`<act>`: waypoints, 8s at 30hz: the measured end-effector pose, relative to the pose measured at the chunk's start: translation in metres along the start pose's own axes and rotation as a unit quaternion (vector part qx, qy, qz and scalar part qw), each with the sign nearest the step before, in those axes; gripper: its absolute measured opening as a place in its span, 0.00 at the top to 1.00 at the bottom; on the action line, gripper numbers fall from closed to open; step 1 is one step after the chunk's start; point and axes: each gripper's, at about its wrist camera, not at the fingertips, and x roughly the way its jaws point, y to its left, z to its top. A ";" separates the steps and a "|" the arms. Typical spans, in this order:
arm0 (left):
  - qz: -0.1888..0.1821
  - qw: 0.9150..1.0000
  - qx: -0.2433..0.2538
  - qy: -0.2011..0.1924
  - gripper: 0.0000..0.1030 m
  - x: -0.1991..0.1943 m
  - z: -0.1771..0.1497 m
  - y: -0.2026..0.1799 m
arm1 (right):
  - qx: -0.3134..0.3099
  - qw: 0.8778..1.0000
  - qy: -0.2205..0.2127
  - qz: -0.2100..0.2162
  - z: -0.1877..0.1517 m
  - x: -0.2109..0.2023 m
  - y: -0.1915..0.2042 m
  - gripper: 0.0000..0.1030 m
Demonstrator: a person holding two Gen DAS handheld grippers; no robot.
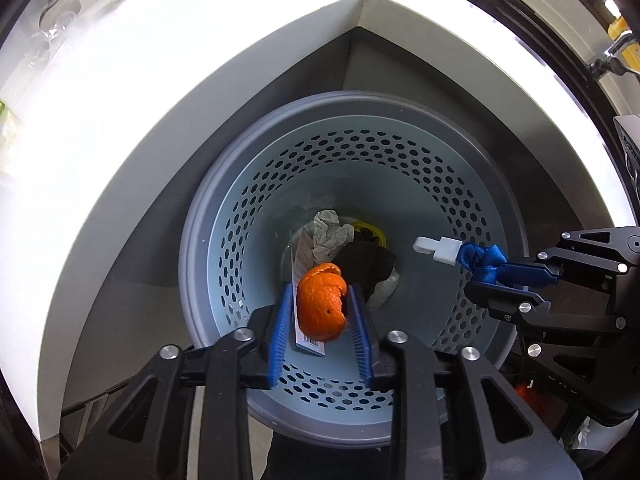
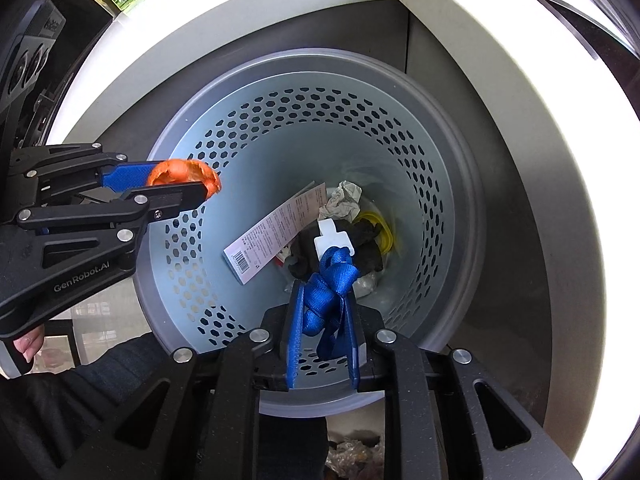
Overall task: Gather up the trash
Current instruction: 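Open both grippers to drop the orange peel and blue lanyard into the bin, then move both grippers back toward the white tissue and clear cup, then grasp the clear plastic cup with the left gripper while the right grasps the white tissue, then carry the clear cup with the left gripper while the right carries the tissue over the bin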
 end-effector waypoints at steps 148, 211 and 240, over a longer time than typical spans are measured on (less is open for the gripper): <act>0.028 0.986 -0.111 -0.122 0.48 -0.053 0.257 0.388 | -0.025 0.988 -0.138 -0.060 0.446 0.033 0.091 0.90; 0.057 0.982 -0.079 -0.159 0.46 -0.133 0.104 0.108 | -0.053 0.984 -0.172 -0.007 0.128 -0.089 0.010 0.90; 0.031 0.990 -0.035 -0.133 0.45 -0.113 0.060 0.030 | -0.025 0.990 -0.141 -0.007 0.038 -0.079 -0.010 0.90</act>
